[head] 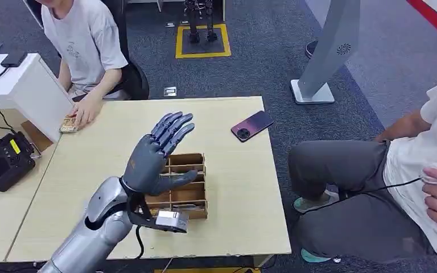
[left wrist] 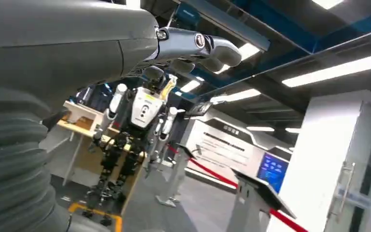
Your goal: Pass the card to the sensor for recognition and then transmit it.
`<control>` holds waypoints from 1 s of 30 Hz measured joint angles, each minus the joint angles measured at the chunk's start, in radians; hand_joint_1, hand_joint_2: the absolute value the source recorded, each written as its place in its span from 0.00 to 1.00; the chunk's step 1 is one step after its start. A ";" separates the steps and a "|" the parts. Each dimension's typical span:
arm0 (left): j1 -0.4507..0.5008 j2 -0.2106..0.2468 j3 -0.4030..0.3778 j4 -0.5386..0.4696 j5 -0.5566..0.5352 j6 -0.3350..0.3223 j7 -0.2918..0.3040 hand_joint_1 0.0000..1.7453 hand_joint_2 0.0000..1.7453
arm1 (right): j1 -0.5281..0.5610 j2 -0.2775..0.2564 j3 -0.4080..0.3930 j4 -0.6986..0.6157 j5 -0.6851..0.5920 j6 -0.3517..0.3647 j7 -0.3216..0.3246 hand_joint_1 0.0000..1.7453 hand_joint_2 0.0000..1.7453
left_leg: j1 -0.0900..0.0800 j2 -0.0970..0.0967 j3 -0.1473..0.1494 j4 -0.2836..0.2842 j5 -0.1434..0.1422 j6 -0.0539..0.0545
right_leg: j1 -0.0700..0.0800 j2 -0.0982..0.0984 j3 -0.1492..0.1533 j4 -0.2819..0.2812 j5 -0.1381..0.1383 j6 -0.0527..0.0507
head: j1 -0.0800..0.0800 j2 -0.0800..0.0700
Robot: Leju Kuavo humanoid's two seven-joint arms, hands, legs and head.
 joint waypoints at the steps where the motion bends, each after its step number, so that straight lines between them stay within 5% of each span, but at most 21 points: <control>1: 0.003 0.000 -0.001 -0.005 0.000 0.000 0.000 0.00 1.00 | 0.000 0.000 0.000 0.000 0.000 0.000 0.000 0.00 1.00 | 0.000 0.000 0.000 0.000 0.000 0.000 | 0.000 0.000 0.000 0.000 0.000 0.000 | 0.000 0.000; 7: 0.013 0.000 -0.011 -0.022 0.001 0.004 0.000 0.00 1.00 | 0.000 0.000 0.000 0.001 -0.001 -0.002 0.000 0.00 1.00 | 0.000 0.000 0.000 0.000 0.000 0.000 | 0.000 0.000 0.000 0.000 0.000 0.000 | 0.000 0.000; 11: 0.018 0.001 -0.011 -0.022 -0.027 0.075 0.027 0.00 1.00 | 0.000 0.000 0.000 0.002 -0.012 -0.004 0.003 0.00 1.00 | 0.000 0.000 0.000 0.000 0.000 0.000 | 0.000 0.000 0.000 0.000 0.000 0.000 | 0.000 0.000; 15: 0.022 0.018 -0.010 -0.005 -0.173 0.161 0.076 0.00 1.00 | 0.000 0.000 0.000 0.002 -0.019 -0.004 0.003 0.00 1.00 | 0.000 0.000 0.000 0.000 0.000 0.000 | 0.000 0.000 0.000 0.000 0.000 0.000 | 0.000 0.000; 20: 0.007 0.045 0.015 0.117 -0.278 0.216 0.147 0.00 1.00 | 0.000 0.000 0.004 0.002 -0.031 -0.004 0.013 0.00 1.00 | 0.000 0.000 0.000 0.000 0.000 0.000 | 0.000 0.000 0.000 0.000 0.000 0.000 | 0.000 0.000; 30: -0.034 0.059 0.092 0.297 -0.304 0.216 0.169 0.00 1.00 | -0.001 0.000 0.013 0.002 -0.045 -0.004 0.012 0.00 1.00 | 0.000 0.000 0.000 0.000 0.001 0.000 | 0.000 0.000 0.000 0.000 0.000 0.000 | 0.000 0.000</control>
